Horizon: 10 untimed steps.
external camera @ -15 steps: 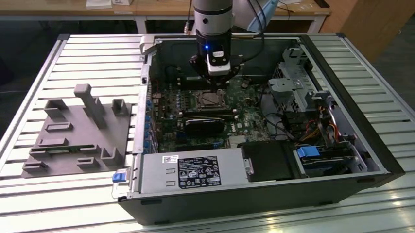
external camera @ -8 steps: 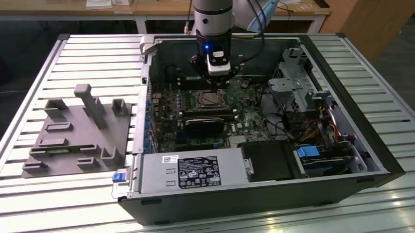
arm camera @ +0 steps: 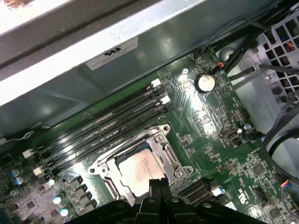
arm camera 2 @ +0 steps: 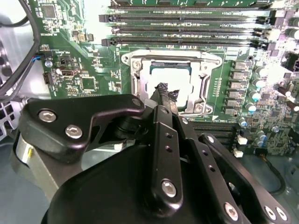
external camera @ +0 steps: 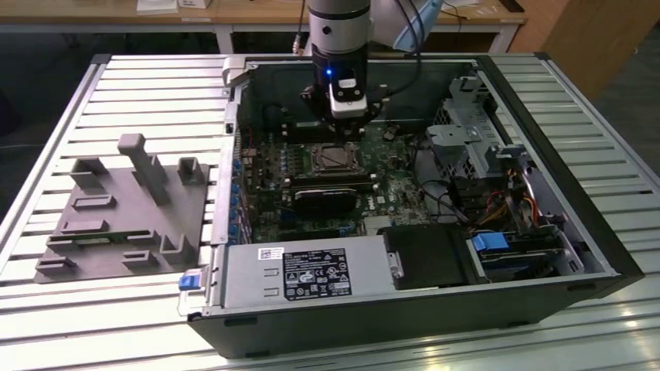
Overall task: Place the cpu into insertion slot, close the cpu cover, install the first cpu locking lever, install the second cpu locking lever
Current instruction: 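Install the second cpu locking lever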
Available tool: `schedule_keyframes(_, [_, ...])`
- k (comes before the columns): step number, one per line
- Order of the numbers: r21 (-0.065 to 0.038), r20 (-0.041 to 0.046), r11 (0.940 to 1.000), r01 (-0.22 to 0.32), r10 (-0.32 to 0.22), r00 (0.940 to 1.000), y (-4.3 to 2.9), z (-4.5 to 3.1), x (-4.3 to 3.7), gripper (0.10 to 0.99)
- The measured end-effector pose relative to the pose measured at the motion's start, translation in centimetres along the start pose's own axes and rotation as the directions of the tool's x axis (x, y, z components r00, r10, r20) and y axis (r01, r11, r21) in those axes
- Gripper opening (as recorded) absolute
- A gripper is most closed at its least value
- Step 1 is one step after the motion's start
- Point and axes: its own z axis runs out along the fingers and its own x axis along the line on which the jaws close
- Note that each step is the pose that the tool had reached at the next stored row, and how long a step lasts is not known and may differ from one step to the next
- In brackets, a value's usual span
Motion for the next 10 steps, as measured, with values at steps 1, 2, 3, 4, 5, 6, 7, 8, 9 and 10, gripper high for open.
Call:
schedule_keyframes(1, [0.000, 0.0000, 1.0000, 0.000, 0.000, 1.0000, 0.01, -0.20, -0.02, 0.102])
schedule_keyframes(2, [0.000, 0.0000, 1.0000, 0.000, 0.000, 1.0000, 0.01, -0.35, -0.03, 0.102])
schedule_keyframes(3, [0.000, -0.0004, 1.0000, 0.000, 0.000, 1.0000, 0.01, -0.45, -0.04, 0.102])
schedule_keyframes(4, [-0.001, -0.0006, 1.0000, 0.000, 0.000, 1.0000, 0.01, -0.54, -0.05, 0.102])
schedule_keyframes(5, [-0.001, -0.0007, 1.0000, 0.000, 0.000, 1.0000, 0.01, -0.65, -0.06, 0.102])
schedule_keyframes(6, [-0.001, -0.0009, 1.0000, 0.000, 0.000, 1.0000, 0.02, -0.80, -0.08, 0.102])
schedule_keyframes(7, [-0.002, -0.0010, 1.0000, 0.000, 0.000, 1.0000, 0.03, -0.97, -0.09, 0.102])
schedule_keyframes(8, [-0.002, -0.0010, 1.0000, 0.000, 0.000, 1.0000, 0.03, -1.16, -0.11, 0.102])
schedule_keyframes(9, [-0.001, -0.0010, 1.0000, 0.000, 0.000, 1.0000, 0.04, -1.38, -0.14, 0.102])
schedule_keyframes(10, [-0.002, -0.0010, 1.0000, 0.000, 0.000, 1.0000, 0.04, -1.57, -0.15, 0.102])
